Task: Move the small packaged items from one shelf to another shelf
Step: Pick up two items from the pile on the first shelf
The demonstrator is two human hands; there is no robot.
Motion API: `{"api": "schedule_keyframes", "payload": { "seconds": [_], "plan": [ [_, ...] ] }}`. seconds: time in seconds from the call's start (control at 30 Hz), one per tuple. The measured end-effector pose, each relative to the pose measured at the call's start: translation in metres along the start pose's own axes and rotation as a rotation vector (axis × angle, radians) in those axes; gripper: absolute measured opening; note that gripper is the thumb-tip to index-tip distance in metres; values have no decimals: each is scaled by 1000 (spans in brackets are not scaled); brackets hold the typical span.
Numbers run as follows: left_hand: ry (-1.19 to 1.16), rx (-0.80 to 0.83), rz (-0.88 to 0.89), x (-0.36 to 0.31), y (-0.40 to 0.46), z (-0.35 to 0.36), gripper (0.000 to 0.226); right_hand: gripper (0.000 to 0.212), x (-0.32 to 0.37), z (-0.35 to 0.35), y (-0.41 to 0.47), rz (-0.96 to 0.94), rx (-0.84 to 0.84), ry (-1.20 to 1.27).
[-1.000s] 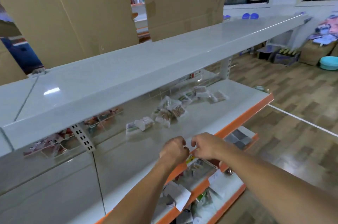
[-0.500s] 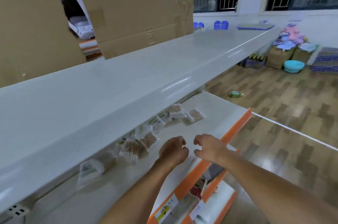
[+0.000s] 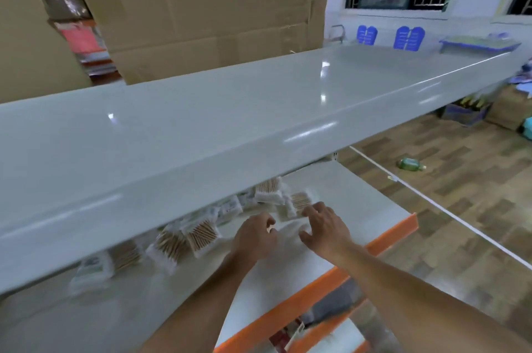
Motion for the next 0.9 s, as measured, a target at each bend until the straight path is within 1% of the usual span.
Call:
{"api": "schedule_keyframes", "payload": {
  "seconds": [0.07, 0.17, 0.33, 0.4, 0.6, 0.67, 0.77, 0.83, 0.9],
  "plan": [
    [-49, -45, -45, -6, 2, 10, 36, 45, -11, 0, 12, -60, 0, -35],
    [-71, -108, -86, -18, 1, 19, 35, 53, -23, -3, 31, -125, -26, -82],
    [-77, -174, -150, -23, -13, 32, 35, 60, -33, 2, 47, -201, -52, -13],
    [-90, -195, -153, -25, -19, 34, 34, 56, -35, 5, 53, -203, -61, 18],
    [-88, -270, -149, -17, -29, 31, 35, 34, -41, 11, 69, -238, -146, 61],
    [-79, -316, -139, -15, -26, 27, 36, 27, -44, 11, 72, -210, -186, 172],
    [-66, -397, -123, -18, -14, 18, 37, 20, -47, 8, 73, -174, -227, 498],
    [-51, -421, -103, -23, -2, 15, 40, 16, -50, 6, 73, -96, -190, 686],
    [-29, -412, -77, -28, 9, 15, 41, 24, -53, 6, 72, 8, -138, 845]
  ]
}}
Point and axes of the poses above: each hand's wrist, its own y-axis towards the middle knuckle, its own z-axis out of the palm, x = y × z, the point moved 4 cm from there along y, towards the middle knuckle, and after that the axes turned 12 degrees about -y, right-handed, at the moved point
